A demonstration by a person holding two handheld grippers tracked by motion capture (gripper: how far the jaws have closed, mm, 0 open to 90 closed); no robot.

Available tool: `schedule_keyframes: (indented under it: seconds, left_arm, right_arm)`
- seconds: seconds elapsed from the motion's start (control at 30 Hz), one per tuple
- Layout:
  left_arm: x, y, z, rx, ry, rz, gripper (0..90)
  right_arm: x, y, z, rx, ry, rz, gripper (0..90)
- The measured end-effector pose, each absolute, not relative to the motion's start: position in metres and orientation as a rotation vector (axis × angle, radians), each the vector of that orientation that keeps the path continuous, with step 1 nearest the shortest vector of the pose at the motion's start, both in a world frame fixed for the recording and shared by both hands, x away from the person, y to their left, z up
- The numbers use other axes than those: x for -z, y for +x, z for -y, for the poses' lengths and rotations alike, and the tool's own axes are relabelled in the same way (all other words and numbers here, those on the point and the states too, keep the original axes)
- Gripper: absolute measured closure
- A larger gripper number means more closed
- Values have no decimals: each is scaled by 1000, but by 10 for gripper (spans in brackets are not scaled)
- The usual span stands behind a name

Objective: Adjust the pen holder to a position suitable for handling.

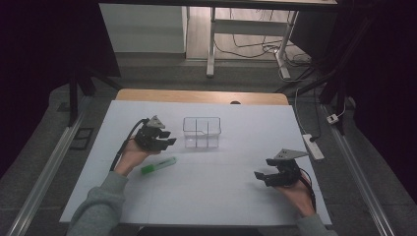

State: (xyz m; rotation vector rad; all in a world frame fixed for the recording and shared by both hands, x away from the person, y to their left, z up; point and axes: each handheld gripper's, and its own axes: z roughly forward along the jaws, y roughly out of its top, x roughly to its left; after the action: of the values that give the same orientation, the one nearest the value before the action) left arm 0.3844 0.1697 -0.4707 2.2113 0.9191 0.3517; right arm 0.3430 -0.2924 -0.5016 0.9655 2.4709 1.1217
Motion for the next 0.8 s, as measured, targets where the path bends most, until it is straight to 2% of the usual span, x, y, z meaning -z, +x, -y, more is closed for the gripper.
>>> schedule_keyframes:
  seconds: [0.3,0.8]
  left_arm:
    - [463,371,-183,-278,2243,-895,462]
    - [461,341,-199,-226,2379,-864,374]
  right_arm:
    - [500,341,290,-1117,940,-2472,244]
    - [501,340,287,-1104,921,-2483,242]
